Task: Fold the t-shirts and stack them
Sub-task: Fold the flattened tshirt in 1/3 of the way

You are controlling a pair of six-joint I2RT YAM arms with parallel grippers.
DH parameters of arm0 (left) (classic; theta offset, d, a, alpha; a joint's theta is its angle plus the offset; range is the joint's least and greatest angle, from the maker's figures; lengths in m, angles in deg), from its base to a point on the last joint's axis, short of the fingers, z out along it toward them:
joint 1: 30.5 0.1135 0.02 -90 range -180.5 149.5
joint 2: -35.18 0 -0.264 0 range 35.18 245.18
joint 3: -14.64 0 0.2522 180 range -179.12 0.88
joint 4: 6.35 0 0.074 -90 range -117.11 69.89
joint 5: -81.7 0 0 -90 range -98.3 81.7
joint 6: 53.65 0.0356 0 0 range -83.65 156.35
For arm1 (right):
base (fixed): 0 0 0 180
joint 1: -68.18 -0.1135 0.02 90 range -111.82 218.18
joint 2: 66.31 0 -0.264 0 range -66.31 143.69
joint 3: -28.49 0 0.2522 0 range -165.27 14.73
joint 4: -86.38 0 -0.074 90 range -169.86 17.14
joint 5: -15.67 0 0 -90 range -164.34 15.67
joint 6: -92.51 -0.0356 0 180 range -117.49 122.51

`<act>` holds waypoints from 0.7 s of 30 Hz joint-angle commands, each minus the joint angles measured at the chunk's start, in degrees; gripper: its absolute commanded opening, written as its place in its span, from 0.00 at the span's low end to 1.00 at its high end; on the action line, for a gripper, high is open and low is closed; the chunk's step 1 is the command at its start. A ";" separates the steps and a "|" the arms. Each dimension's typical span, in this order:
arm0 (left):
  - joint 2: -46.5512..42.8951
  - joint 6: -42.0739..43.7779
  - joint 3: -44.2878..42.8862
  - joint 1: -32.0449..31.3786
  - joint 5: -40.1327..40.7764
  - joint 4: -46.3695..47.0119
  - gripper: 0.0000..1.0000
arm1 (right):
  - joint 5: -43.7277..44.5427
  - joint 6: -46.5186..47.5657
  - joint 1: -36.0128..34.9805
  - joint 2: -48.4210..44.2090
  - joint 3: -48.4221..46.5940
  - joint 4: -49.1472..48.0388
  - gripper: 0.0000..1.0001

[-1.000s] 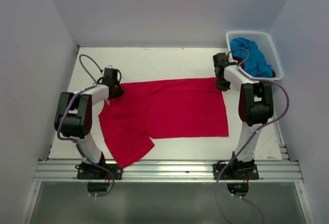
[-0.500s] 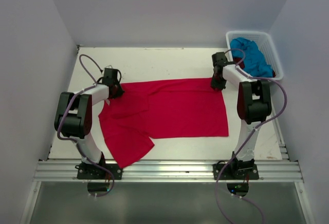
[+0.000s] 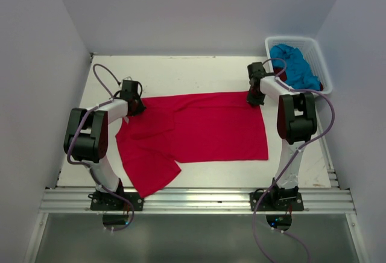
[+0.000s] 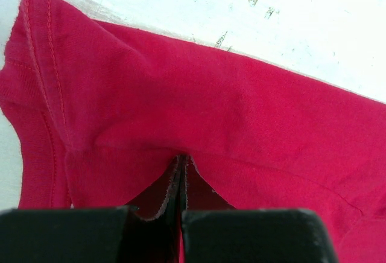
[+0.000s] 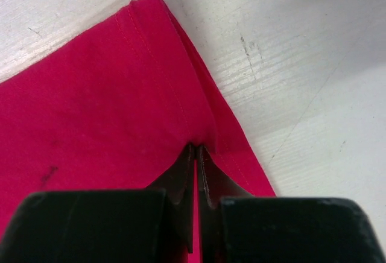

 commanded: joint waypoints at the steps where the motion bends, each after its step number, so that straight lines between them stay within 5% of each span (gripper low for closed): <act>1: -0.24 1.33 1.51 -0.24 1.42 -2.83 0.00 | 4.31 -0.41 0.54 2.75 0.01 1.50 0.00; 14: -0.24 1.33 1.60 -0.24 1.42 -2.91 0.00 | 16.44 -3.22 0.54 -1.64 0.54 3.52 0.00; 20: -0.33 1.33 1.60 -0.24 1.42 -2.91 0.00 | 13.55 -2.08 0.54 -1.29 0.45 2.03 0.01; 21: -0.33 1.33 1.60 -0.24 1.42 -2.91 0.00 | 10.76 -1.12 0.54 -1.64 1.15 0.29 0.09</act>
